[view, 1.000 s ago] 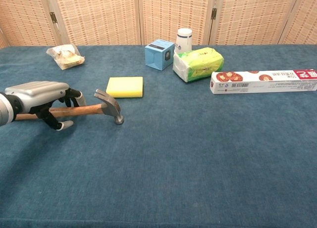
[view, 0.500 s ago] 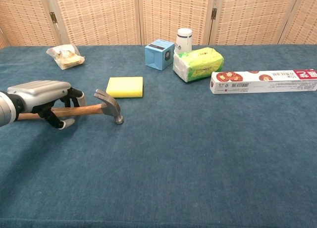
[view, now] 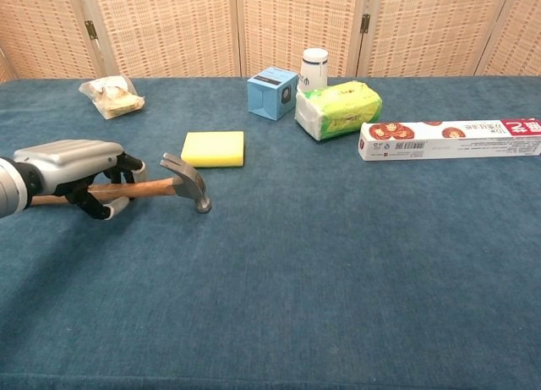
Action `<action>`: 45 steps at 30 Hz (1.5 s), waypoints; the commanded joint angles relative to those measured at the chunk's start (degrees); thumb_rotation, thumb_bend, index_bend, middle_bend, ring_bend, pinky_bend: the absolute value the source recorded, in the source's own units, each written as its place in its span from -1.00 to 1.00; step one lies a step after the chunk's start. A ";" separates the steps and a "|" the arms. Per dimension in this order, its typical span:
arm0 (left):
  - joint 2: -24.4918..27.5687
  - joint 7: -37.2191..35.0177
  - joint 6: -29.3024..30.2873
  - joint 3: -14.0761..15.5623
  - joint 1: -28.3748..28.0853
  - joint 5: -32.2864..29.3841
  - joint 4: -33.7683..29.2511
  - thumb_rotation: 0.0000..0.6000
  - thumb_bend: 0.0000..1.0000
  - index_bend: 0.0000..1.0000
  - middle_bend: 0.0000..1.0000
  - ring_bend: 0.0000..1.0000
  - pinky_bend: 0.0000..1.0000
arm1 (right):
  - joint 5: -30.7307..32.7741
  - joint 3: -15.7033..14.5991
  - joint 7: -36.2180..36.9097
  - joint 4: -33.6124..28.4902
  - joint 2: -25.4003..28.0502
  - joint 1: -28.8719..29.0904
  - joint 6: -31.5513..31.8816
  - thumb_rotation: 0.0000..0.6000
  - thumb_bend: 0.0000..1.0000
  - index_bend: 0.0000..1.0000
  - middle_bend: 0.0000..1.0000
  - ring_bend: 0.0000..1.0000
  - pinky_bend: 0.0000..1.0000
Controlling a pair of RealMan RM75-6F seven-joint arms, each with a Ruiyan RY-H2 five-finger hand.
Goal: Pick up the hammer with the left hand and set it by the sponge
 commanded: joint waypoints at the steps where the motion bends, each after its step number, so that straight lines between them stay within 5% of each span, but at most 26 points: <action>1: -0.52 -0.77 0.42 -0.23 0.07 0.31 0.57 1.00 0.16 -0.12 -0.05 -0.14 -0.41 | 0.07 0.00 0.01 0.03 -0.02 -0.06 0.03 1.00 -0.30 -0.82 -0.27 -0.61 -0.52; 11: -1.75 -3.28 1.23 -0.48 0.38 2.10 2.33 1.00 0.24 0.14 0.19 0.06 -0.27 | 0.36 0.10 0.04 0.04 -0.01 -0.09 -0.15 1.00 -0.30 -0.82 -0.26 -0.61 -0.53; 27: -1.96 -25.80 4.70 -1.77 1.52 19.05 9.75 1.00 0.40 0.50 0.51 0.38 0.70 | 0.52 -0.02 -1.12 -1.19 0.35 -0.49 -0.03 1.00 -0.30 -0.82 -0.26 -0.61 -0.52; 36: -3.91 -38.77 9.87 -2.59 0.01 28.73 15.98 1.00 0.42 0.55 0.58 0.47 0.83 | 0.45 -0.18 -2.33 -2.53 0.85 -1.15 0.71 1.00 -0.30 -0.82 -0.26 -0.61 -0.52; 45: -6.78 -43.34 9.71 -3.35 -2.57 30.74 21.07 1.00 0.44 0.56 0.61 0.55 0.91 | 0.64 -0.19 -2.41 -2.62 0.97 -1.60 1.04 1.00 -0.30 -0.82 -0.25 -0.60 -0.52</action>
